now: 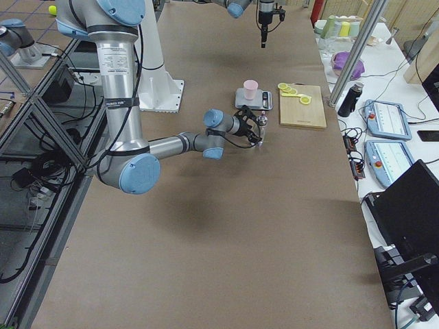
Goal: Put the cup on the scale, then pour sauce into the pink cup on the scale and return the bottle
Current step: 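Grasp the glass sauce bottle with the right gripper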
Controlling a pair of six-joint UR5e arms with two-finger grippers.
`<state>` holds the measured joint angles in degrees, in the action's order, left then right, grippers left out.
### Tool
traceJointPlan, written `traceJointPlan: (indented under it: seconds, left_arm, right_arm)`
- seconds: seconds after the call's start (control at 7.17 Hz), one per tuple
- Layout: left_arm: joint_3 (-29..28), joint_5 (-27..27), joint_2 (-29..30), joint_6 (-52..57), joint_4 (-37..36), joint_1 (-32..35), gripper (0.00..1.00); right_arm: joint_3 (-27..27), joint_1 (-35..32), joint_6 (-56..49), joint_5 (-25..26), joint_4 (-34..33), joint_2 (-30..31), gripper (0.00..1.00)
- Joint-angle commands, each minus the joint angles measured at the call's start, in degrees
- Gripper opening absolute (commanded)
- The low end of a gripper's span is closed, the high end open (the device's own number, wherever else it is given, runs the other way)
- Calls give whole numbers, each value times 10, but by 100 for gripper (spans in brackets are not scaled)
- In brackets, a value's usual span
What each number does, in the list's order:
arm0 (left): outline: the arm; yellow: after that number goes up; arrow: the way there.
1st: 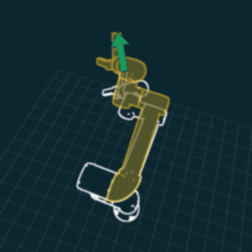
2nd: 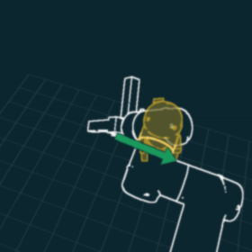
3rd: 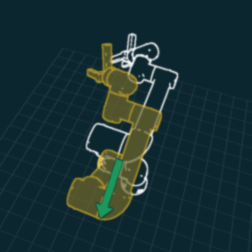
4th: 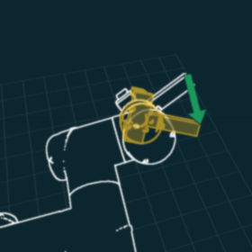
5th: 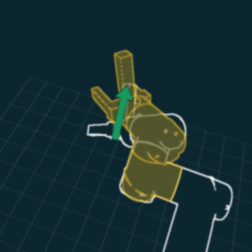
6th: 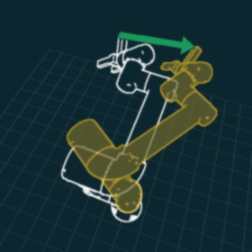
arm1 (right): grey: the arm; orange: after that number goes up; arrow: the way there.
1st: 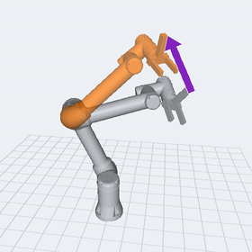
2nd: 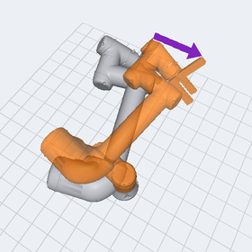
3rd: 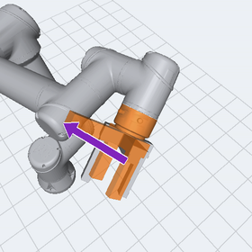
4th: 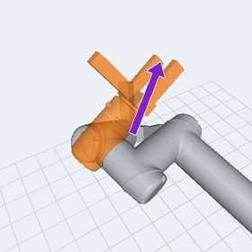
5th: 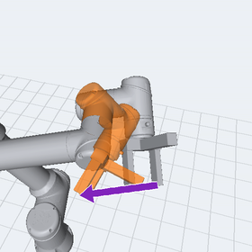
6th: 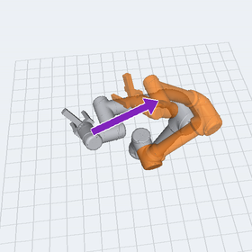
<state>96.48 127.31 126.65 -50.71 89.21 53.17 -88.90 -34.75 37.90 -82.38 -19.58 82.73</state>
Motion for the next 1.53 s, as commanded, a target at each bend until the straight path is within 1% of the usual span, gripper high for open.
traceJointPlan:
  seconds: [0.0, 0.14, 0.42, 0.7, 0.98, 1.26, 1.4]
  left_arm:
    - [-1, 0, 0, 0, 0, 0, 81]
    - [-1, 0, 0, 0, 0, 0, 81]
    - [-1, 0, 0, 0, 0, 0, 81]
    - [0, 0, 0, 0, 0, 0, 81]
    - [-1, 0, 0, 0, 0, 0, 81]
    - [-1, 0, 0, 0, 0, 0, 81]
    - [-1, 0, 0, 0, 0, 0, 81]
  right_arm:
    - [15, -1, 1, 1, 3, -9, 92]
    - [15, -1, 2, 0, 5, -9, 92]
    - [16, -3, 1, 0, 50, -9, 92]
    - [19, -3, 2, 5, 59, -8, 93]
    - [29, -3, 2, 6, 74, -6, 93]
    - [64, -1, 5, 21, 92, -11, 93]
    - [65, -1, 4, 23, 91, -23, 93]
